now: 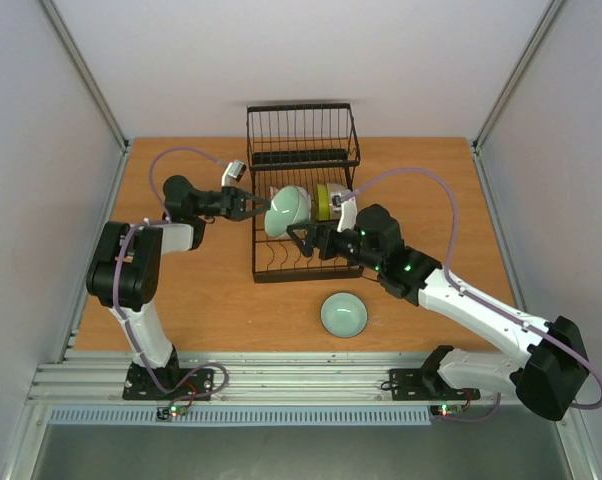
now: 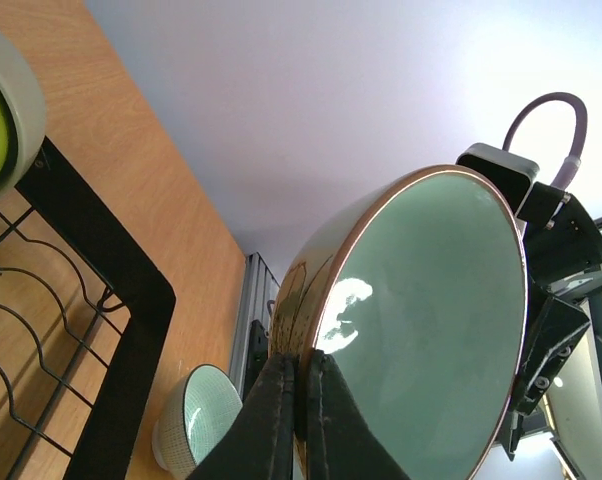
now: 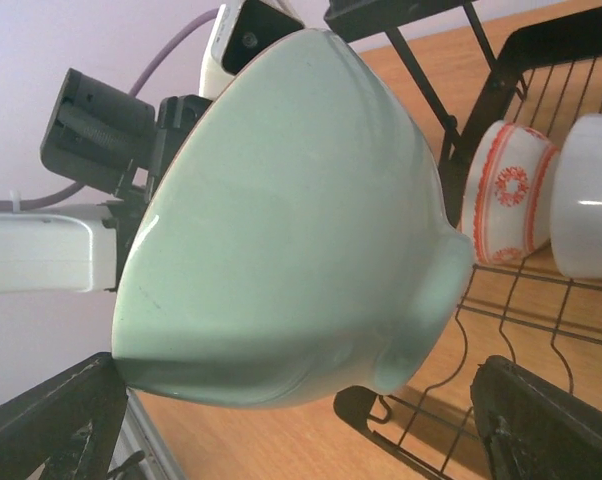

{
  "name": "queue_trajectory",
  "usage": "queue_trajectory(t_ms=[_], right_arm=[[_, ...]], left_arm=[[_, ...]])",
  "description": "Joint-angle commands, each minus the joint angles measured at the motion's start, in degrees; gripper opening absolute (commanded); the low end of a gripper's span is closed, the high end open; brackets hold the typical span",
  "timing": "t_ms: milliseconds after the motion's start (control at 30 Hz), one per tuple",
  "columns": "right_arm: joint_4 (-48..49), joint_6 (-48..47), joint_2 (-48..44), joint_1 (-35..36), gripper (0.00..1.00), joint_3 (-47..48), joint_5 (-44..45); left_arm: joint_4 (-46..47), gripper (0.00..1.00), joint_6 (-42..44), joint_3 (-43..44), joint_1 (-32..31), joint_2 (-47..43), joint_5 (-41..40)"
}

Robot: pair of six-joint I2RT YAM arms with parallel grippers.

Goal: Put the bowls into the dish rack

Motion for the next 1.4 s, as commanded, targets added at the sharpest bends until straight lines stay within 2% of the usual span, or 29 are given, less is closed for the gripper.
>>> queue_trajectory(t_ms=[0,467,1067,1367], right_arm=[[3.36,0.39,2.67,-0.58,0.94,0.27,0.51],[8.37,2.28,6.83,-0.68,0.91,1.12,-0.46],[9.16,3.86,3.6,-0.29,0.93,1.95,-5.35],[9.16,3.19,3.86,0.39,0.95,2.62,-4.81]], left_arm=[[8.74,0.01,-3.58,0.79,-0.03,-1.82,1.16],[8.72,0.0,-3.01,0.09,-0.03,-1.63,0.82],[8.72,0.01,-2.59,0.87,0.4,1.51,0.19],[8.71,0.0,-2.34,1.14,0.58,2.63,0.19]])
